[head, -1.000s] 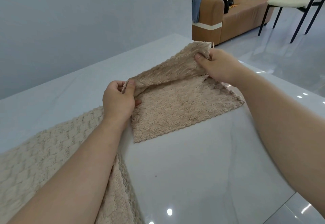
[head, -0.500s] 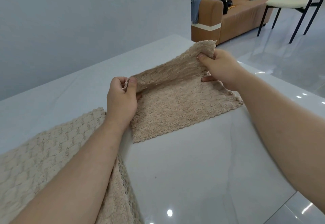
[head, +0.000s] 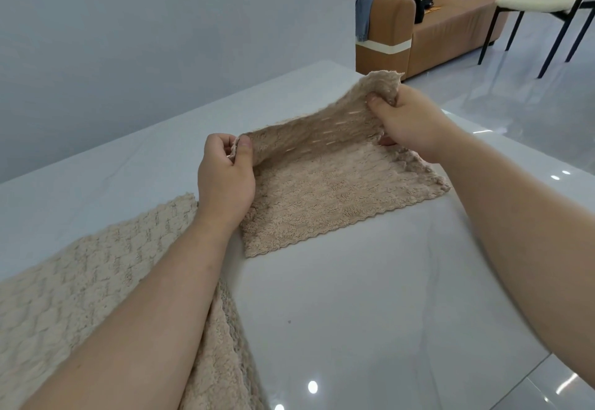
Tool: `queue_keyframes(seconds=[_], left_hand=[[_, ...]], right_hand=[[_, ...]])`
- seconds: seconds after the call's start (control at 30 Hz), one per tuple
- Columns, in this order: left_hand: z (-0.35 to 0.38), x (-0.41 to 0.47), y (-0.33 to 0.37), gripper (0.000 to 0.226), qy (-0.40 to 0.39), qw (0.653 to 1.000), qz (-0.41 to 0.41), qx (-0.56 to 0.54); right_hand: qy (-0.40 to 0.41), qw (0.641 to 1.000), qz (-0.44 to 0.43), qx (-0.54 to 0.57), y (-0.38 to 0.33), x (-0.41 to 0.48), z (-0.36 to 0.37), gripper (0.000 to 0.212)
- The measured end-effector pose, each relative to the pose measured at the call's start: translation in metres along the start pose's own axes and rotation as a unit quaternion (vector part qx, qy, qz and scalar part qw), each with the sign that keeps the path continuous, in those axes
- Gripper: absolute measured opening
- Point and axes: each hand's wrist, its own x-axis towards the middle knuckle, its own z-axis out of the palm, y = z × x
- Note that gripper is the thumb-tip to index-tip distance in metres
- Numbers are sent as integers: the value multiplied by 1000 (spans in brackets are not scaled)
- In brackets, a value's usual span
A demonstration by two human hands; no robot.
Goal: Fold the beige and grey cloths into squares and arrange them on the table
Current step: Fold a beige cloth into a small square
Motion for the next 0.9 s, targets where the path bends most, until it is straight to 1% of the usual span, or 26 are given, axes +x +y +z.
queue_keyframes(seconds=[0.1,0.2,0.27,0.33,0.4,0.5,0.53,0.73,0.83,0.9], left_hand=[[-1,-1,1,17,15,1000,2,-5],[-5,-2,6,11,36,999,29,-1],[-7,-2,9,8,46,998,48,-1],[-11,-2,12,7,49,997,61,2],[-16,0,14,5,55,996,68,7],[-25,3,22,4,64,994,81,18],[-27,4,24,5,61,994,85,25],[-29,1,42,7,-5,994,83,78],[-32,-5,44,8,-56,989,83,105],[-36,-13,42,11,-89,984,87,126]], right_hand=[[11,1000,-5,5,0,-1,-1,32],[22,999,-19,14,2,-1,-4,22],[35,998,-14,59,2,-3,-6,17],[42,993,-4,112,1,-5,-10,19],[38,990,5,135,1,-5,-14,21],[37,989,13,142,0,-8,-20,19],[35,989,17,141,1,-8,-22,21],[-30,987,54,150,2,-9,-34,29],[-77,978,82,176,7,-8,-39,26],[-112,969,101,193,9,-10,-42,28]])
